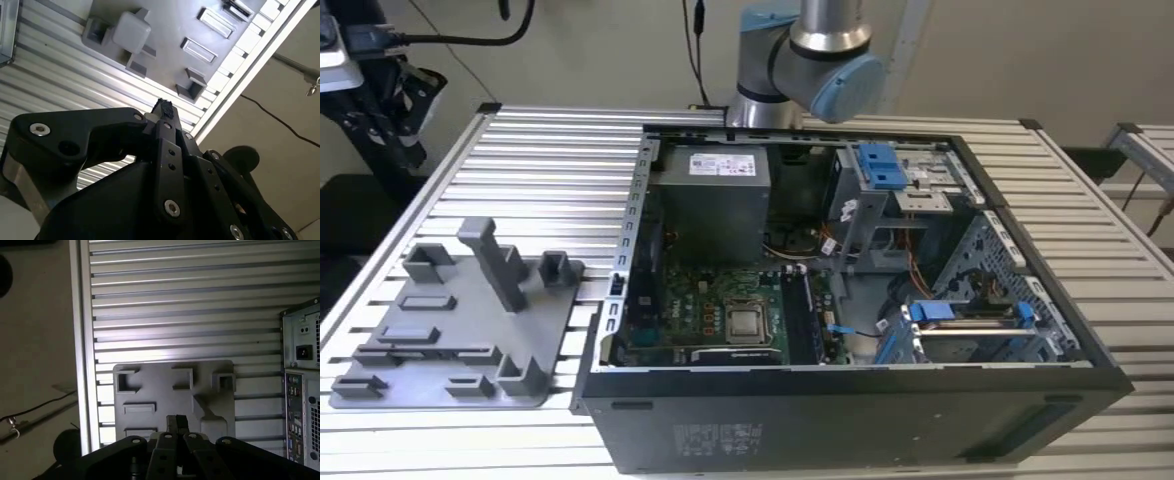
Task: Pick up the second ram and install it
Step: 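Reach for the second ram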
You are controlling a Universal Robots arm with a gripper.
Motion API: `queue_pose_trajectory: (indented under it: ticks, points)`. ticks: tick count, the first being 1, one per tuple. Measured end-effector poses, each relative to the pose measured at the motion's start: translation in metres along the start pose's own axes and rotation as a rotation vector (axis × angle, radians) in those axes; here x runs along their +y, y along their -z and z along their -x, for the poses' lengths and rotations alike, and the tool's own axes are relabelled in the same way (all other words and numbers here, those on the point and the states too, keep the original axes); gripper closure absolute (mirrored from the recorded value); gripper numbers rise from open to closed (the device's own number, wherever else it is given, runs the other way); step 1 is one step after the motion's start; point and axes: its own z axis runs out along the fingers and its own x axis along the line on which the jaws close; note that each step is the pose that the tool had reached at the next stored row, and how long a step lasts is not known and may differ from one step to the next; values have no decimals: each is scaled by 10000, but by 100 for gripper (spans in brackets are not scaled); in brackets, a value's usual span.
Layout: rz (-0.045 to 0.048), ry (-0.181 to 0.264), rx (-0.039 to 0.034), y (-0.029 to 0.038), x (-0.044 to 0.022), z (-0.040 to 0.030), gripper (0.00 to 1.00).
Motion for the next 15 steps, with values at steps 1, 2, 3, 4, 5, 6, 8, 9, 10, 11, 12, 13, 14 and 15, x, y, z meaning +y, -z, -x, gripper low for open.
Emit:
queue_pose_trajectory:
  ticks: [1, 2, 3, 4, 5, 6, 8, 9, 10, 11, 12, 13, 14, 15]
  points:
    - [0, 1, -1, 0, 0, 0, 89]
    - [0, 2, 0, 1, 0, -2, 89]
    - [-1, 1, 0, 1, 0, -4, 89]
    - [0, 1, 0, 0, 0, -4, 89]
    - [1, 0, -2, -1, -3, -5, 89]
    - [1, 0, -1, -3, -11, -4, 89]
    - [1, -1, -1, -8, -73, 0, 89]
    - [1, 0, -1, -11, -116, 4, 89]
    - [0, 1, 0, -13, -159, 7, 89]
    - [-1, 0, 1, -16, -200, 10, 89]
    - [-1, 0, 1, -21, -239, 13, 89]
    - [0, 0, 1, -26, -274, 16, 89]
    - [0, 0, 0, -32, -309, 19, 89]
    - [0, 1, 0, -38, -349, 24, 89]
